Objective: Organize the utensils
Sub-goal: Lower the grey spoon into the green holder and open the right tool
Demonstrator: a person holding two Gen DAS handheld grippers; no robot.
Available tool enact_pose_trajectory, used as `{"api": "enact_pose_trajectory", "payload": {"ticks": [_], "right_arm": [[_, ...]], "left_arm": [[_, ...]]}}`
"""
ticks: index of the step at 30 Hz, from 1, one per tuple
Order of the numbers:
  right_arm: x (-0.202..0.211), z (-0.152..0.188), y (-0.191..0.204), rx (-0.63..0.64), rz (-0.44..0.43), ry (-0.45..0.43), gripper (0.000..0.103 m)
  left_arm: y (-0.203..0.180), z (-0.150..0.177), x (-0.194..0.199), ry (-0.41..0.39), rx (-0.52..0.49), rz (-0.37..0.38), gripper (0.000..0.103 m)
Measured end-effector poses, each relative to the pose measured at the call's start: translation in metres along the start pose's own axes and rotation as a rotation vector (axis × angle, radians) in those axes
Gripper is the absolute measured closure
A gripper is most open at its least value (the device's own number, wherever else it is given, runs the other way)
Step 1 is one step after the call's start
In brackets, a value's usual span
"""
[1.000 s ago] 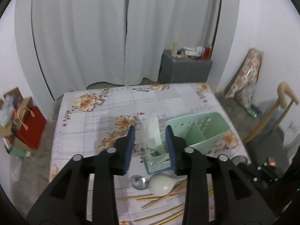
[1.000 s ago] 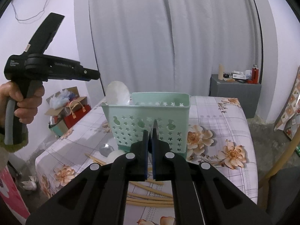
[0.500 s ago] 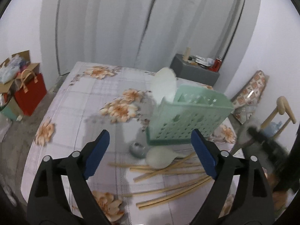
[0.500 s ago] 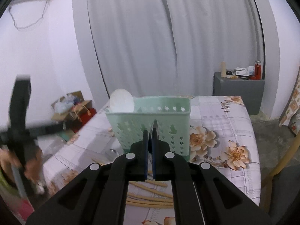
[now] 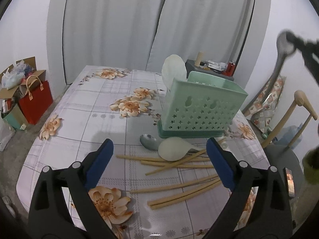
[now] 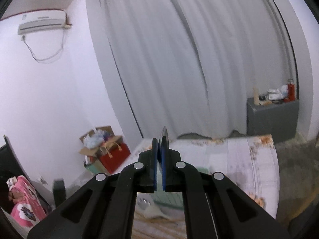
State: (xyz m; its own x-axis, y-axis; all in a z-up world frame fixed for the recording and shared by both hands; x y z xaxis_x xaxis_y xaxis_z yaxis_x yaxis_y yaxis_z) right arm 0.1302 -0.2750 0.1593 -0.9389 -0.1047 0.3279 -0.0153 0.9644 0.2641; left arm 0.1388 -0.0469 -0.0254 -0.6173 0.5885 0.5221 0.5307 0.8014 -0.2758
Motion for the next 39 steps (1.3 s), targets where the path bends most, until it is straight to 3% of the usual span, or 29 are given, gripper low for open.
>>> {"api": "enact_pose_trajectory", "payload": {"ticks": [5,13,18,25,35,39], "right_arm": [[-0.004,-0.029,0.009,0.017,-0.029,-0.055,0.100],[-0.024,-0.037,0.016,-0.002,-0.090,-0.057,0.100],[-0.059,-0.016,0.005,-0.014,-0.077,-0.006,0.100],[-0.108,0.040,-0.021,-0.044,-0.041,0.123,0.100],[-0.115,0.078,-0.047,-0.071,0.009,0.213,0.096],[-0.103,0.069,-0.052,-0.063,0.044,0.170,0.082]], "left_arm": [[0.004,0.002,0.005,-0.027,0.031,0.036,0.009],[0.016,0.004,0.012,-0.061,0.078,0.051,0.009],[0.023,0.007,0.013,-0.052,0.103,0.040,0.009],[0.033,0.009,0.017,-0.064,0.119,0.019,0.009],[0.039,0.009,0.016,-0.079,0.164,0.037,0.009],[0.040,0.007,0.018,-0.095,0.171,0.042,0.009]]}}
Point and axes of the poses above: each gripper's, at about its wrist camera, not at the fingertips, and x roughly against the way its jaws point, y to its left, z to its underside, the point moved 9 cm from there along -x, roughly the way its jaws point, and after that the axes turned 11 degrees about z, right-handed, at the moved point
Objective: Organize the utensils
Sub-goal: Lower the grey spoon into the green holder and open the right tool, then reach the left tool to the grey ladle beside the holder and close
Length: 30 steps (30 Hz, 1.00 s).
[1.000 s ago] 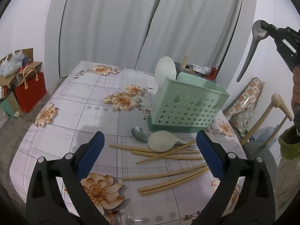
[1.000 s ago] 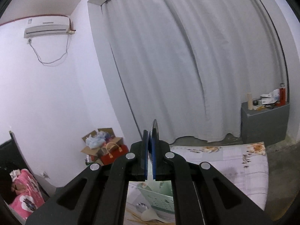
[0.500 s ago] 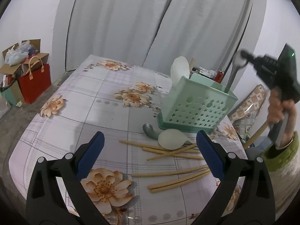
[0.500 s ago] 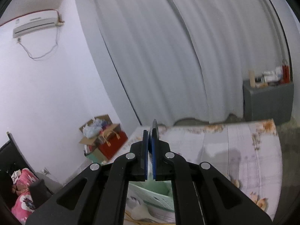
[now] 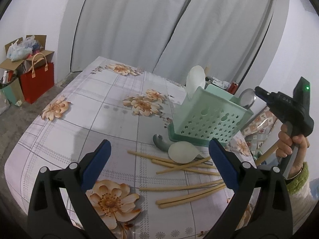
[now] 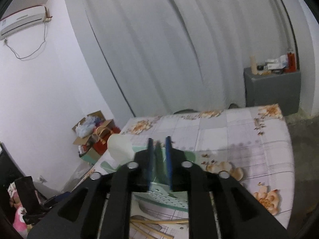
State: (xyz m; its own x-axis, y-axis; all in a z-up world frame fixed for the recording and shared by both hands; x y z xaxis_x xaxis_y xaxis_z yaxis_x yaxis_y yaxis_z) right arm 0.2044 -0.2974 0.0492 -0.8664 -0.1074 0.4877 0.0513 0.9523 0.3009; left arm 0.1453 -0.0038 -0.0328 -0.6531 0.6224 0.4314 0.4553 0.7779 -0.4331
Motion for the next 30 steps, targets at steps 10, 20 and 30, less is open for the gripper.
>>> {"api": "enact_pose_trajectory", "payload": {"ticks": [10,20,30], "right_arm": [[0.054,-0.016,-0.001,0.033,0.061,-0.145,0.066],[0.070,0.026,0.021,0.143,0.086,-0.092,0.034],[0.042,0.106,0.043,0.325,0.227,0.074,0.013]], "left_arm": [[0.002,0.000,0.001,-0.002,0.025,-0.009,0.009],[-0.003,0.003,0.000,0.008,0.010,-0.003,0.009],[-0.003,0.007,-0.006,0.027,0.044,0.030,0.009]]}}
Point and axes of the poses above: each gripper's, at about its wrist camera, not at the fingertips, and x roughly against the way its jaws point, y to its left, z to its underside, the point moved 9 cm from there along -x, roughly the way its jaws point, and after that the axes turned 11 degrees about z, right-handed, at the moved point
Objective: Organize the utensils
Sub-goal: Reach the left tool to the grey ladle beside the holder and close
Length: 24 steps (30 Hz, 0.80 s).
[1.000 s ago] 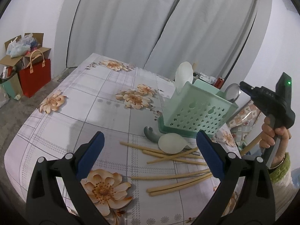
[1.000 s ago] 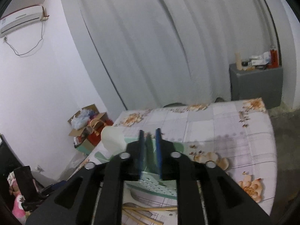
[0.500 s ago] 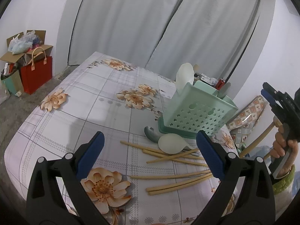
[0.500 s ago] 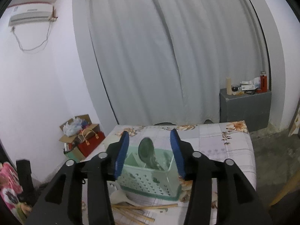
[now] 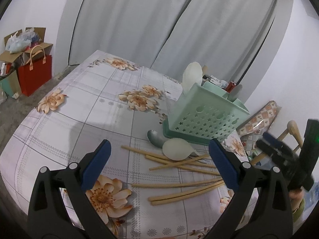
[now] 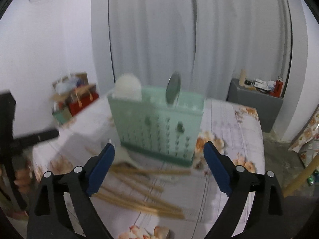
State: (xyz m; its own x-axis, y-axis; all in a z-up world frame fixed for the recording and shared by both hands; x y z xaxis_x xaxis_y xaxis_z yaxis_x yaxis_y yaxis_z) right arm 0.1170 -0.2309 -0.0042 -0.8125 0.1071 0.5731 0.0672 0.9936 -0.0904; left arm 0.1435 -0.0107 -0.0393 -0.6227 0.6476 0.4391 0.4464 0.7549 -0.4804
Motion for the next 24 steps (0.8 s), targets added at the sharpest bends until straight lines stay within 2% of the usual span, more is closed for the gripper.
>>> {"api": "enact_pose_trajectory", "payload": {"ticks": [3,6,11,14,20,22,24], "right_arm": [[-0.009,0.016,0.008,0.019,0.018,0.053,0.008],[-0.012,0.028,0.017,0.019,0.012,0.095,0.007],[-0.015,0.037,0.026,0.070,0.043,0.113,0.007],[-0.015,0.040,0.028,0.101,0.098,0.109,0.007],[-0.011,0.043,0.037,0.142,0.079,0.074,0.007],[-0.009,0.045,0.039,0.138,0.060,0.068,0.007],[-0.009,0.045,0.040,0.128,0.042,0.065,0.007]], "left_arm": [[0.003,0.001,-0.002,0.009,0.016,0.005,0.009],[0.013,0.001,-0.006,0.024,0.028,-0.031,0.009],[0.021,0.001,-0.018,0.064,0.023,-0.053,0.009],[0.021,-0.004,-0.026,0.079,0.012,-0.036,0.009],[0.020,-0.016,-0.057,0.132,0.031,0.046,0.009],[0.019,-0.018,-0.068,0.153,0.051,0.091,0.021],[0.024,-0.016,-0.084,0.207,0.098,0.118,0.036]]}}
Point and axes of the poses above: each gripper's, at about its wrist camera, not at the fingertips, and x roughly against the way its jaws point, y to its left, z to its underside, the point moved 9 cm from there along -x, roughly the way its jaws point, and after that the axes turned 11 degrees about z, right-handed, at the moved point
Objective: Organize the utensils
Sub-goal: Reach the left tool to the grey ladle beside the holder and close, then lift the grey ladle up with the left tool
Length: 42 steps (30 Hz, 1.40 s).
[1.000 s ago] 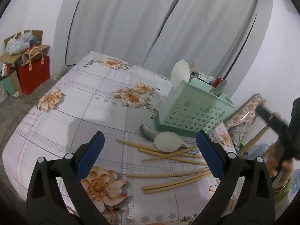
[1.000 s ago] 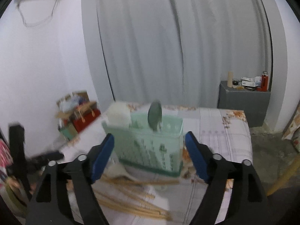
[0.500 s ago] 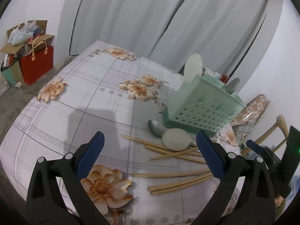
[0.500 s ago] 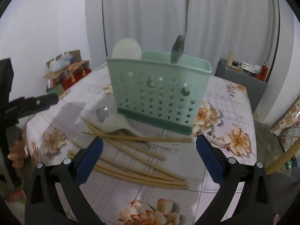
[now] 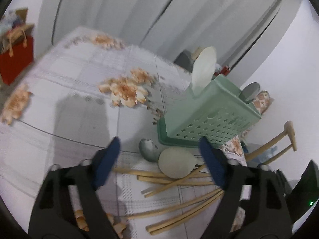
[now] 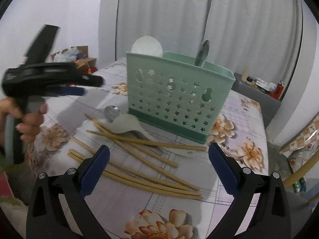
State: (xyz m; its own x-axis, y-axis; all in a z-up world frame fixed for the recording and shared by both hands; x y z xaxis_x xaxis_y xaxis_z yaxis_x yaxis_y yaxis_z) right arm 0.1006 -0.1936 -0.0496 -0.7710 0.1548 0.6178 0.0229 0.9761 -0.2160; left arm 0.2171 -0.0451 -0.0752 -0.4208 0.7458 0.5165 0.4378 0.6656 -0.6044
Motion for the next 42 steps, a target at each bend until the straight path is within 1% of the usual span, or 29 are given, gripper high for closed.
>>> {"api": "enact_pose_trajectory", "payload": {"ticks": [1,2,3,4,6,9,12,16,23,25,28,30,31,38,42], "right_arm": [[0.000,0.000,0.000,-0.006,-0.010,0.000,0.007],[0.000,0.000,0.001,-0.010,-0.016,-0.001,0.007],[0.000,0.000,0.001,-0.012,-0.021,-0.002,0.007],[0.000,-0.001,0.000,-0.014,-0.025,-0.005,0.007],[0.000,-0.001,-0.001,-0.018,-0.029,-0.007,0.007],[-0.001,-0.002,-0.003,-0.028,-0.036,-0.011,0.007],[-0.002,-0.001,-0.004,-0.044,-0.052,-0.006,0.007],[-0.004,0.000,-0.005,-0.056,-0.067,0.000,0.007],[-0.005,0.000,-0.007,-0.072,-0.074,0.006,0.007],[-0.005,0.001,-0.007,-0.074,-0.073,0.008,0.007],[-0.005,0.002,-0.007,-0.079,-0.072,0.009,0.007],[-0.005,0.002,-0.007,-0.082,-0.072,0.009,0.007],[-0.005,0.002,-0.008,-0.084,-0.072,0.009,0.007],[-0.006,0.003,-0.012,-0.100,-0.069,0.012,0.007],[-0.006,0.003,-0.012,-0.104,-0.068,0.012,0.007]], "left_arm": [[0.003,0.000,-0.005,0.016,0.023,0.006,0.039],[0.007,0.000,-0.010,0.035,0.049,0.012,0.048],[0.012,0.000,-0.015,0.058,0.077,0.012,0.054],[0.016,0.001,-0.018,0.076,0.094,0.008,0.056],[0.023,0.004,-0.025,0.113,0.117,-0.016,0.065],[0.026,0.007,-0.031,0.145,0.129,-0.027,0.072],[0.030,0.013,-0.035,0.173,0.138,-0.034,0.077],[0.039,0.017,-0.041,0.189,0.173,-0.038,0.079],[0.040,0.017,-0.044,0.185,0.223,0.001,0.079],[0.040,0.017,-0.044,0.181,0.229,0.002,0.081],[0.042,0.019,-0.045,0.178,0.245,-0.005,0.089],[0.045,0.020,-0.045,0.177,0.244,-0.021,0.098],[0.046,0.021,-0.044,0.176,0.244,-0.025,0.099],[0.047,0.022,-0.039,0.152,0.243,-0.037,0.100],[0.045,0.022,-0.036,0.145,0.240,-0.026,0.101]]}}
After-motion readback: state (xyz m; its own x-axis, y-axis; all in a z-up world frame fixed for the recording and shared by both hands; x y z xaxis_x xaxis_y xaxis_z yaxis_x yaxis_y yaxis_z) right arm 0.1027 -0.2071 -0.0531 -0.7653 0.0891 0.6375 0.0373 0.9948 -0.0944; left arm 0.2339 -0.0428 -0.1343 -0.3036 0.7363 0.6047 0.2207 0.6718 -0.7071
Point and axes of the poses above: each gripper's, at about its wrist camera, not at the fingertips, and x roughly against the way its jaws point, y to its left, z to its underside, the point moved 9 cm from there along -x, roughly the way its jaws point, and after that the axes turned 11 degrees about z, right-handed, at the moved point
